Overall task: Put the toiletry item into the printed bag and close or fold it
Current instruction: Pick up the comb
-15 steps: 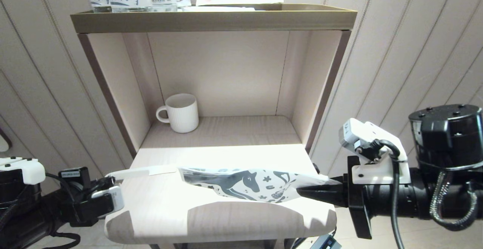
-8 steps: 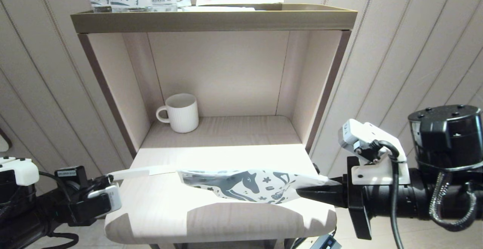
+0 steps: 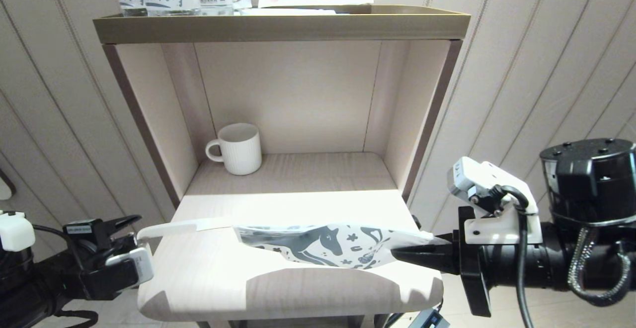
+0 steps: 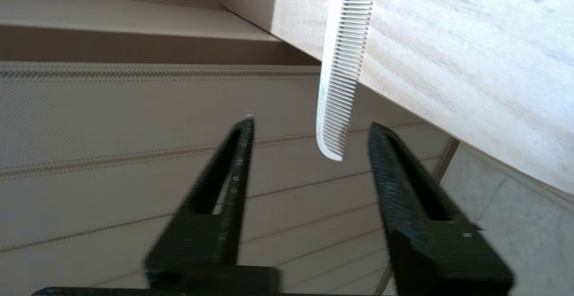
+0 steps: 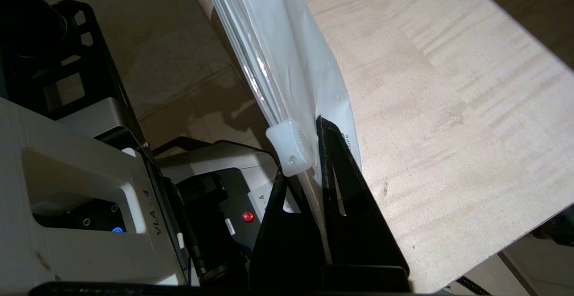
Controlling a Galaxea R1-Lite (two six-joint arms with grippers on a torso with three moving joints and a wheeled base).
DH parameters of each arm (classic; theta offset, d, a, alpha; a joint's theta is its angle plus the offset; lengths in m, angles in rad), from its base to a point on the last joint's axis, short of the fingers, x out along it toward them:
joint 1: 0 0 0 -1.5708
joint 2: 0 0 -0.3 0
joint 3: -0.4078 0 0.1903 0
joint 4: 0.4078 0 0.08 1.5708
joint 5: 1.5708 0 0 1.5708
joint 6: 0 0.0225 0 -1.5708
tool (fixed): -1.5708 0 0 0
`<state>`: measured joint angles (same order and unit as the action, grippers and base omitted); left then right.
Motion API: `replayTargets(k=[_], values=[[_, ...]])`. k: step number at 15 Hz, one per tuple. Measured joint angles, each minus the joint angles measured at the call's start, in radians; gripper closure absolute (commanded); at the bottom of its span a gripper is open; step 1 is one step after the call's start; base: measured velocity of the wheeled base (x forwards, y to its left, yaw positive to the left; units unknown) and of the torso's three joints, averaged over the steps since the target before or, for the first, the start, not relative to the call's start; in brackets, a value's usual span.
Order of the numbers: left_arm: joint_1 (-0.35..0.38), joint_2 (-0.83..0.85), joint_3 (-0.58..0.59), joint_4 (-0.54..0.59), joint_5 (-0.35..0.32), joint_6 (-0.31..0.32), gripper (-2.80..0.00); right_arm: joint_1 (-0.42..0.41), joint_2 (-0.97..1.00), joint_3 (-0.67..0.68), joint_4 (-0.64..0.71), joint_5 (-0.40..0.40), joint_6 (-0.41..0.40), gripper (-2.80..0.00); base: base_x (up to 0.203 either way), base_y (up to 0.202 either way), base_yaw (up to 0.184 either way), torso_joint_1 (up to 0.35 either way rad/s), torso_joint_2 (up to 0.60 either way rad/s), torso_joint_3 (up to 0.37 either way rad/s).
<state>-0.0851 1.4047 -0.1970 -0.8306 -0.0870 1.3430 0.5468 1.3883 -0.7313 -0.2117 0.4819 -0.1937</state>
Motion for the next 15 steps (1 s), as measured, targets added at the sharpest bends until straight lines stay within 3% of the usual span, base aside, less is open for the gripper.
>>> replayTargets(k=[8, 13, 14, 15], values=[[0.006, 0.036, 0.016, -0.018, 0.024, 0.004, -2.80, -0.002, 0.000, 0.006, -0.001, 0.002, 0.000, 0.00, 0.000, 0.000, 0.000, 0.000, 0.00, 0.000], [0.005, 0.151, -0.017, -0.116, 0.025, 0.003, -2.80, -0.004, 0.005, 0.005, -0.007, 0.003, 0.000, 0.00, 0.000, 0.000, 0.000, 0.000, 0.00, 0.000], [0.005, 0.176, -0.022, -0.146, 0.025, 0.003, 0.00, -0.004, 0.006, 0.005, -0.012, 0.003, 0.000, 0.00, 0.000, 0.000, 0.000, 0.000, 0.00, 0.000], [0.005, 0.202, -0.026, -0.184, 0.026, 0.002, 0.00, -0.004, 0.008, 0.006, -0.012, 0.003, 0.000, 0.00, 0.000, 0.000, 0.000, 0.000, 0.00, 0.000]])
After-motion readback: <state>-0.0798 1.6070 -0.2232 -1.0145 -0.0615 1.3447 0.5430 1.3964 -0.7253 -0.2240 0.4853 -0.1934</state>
